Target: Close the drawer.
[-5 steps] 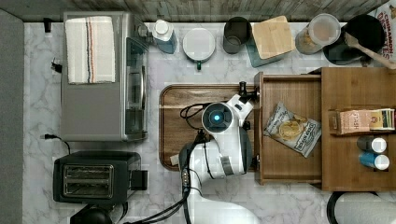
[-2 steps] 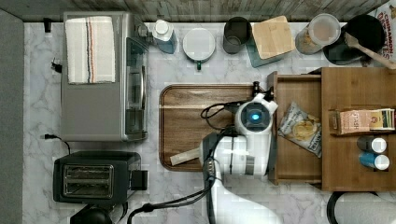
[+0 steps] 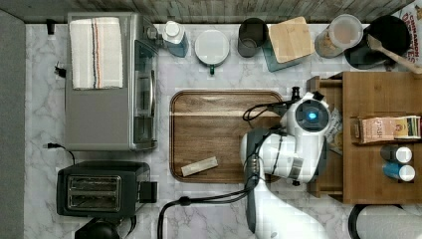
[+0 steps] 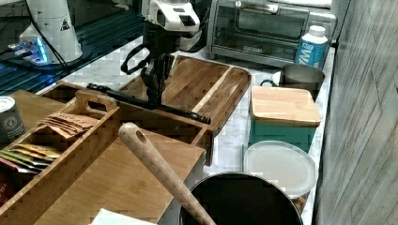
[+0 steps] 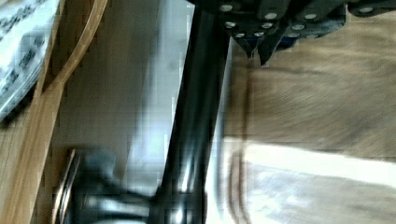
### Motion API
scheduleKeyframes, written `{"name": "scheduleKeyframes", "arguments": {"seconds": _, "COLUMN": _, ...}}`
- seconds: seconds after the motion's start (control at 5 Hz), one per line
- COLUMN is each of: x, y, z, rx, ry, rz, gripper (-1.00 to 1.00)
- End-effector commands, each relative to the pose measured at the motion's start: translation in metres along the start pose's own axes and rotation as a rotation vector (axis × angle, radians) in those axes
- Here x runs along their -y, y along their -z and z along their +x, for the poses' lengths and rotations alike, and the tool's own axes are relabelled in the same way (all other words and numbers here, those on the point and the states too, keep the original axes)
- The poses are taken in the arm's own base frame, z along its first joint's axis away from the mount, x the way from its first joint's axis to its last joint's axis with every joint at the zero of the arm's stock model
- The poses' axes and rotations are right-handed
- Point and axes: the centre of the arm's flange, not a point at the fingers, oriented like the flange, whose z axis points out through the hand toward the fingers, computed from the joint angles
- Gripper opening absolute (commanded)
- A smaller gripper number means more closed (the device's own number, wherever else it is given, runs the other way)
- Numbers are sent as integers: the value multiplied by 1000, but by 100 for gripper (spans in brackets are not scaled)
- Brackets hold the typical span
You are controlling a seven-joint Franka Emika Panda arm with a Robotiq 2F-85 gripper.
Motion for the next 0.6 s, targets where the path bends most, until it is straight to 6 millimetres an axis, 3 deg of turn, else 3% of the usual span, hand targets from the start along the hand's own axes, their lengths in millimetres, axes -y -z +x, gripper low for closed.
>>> {"name": "scheduleKeyframes", "arguments": {"seconds": 0.2, "x": -221, "y": 70, "z": -22, "rx": -172, "ry": -84, "rz": -79, "gripper": -100}}
{"name": "scheduleKeyframes", "arguments": {"seconds": 0.4, "x": -243, "y": 74, "z": -32, "rx": -161, "ry": -108, "rz": -120, "gripper": -100}}
{"name": "scheduleKeyframes", "arguments": {"seconds": 0.6, "x": -247, "y": 82, "z": -45, "rx": -140, "ry": -170, "rz": -192, "gripper": -100}}
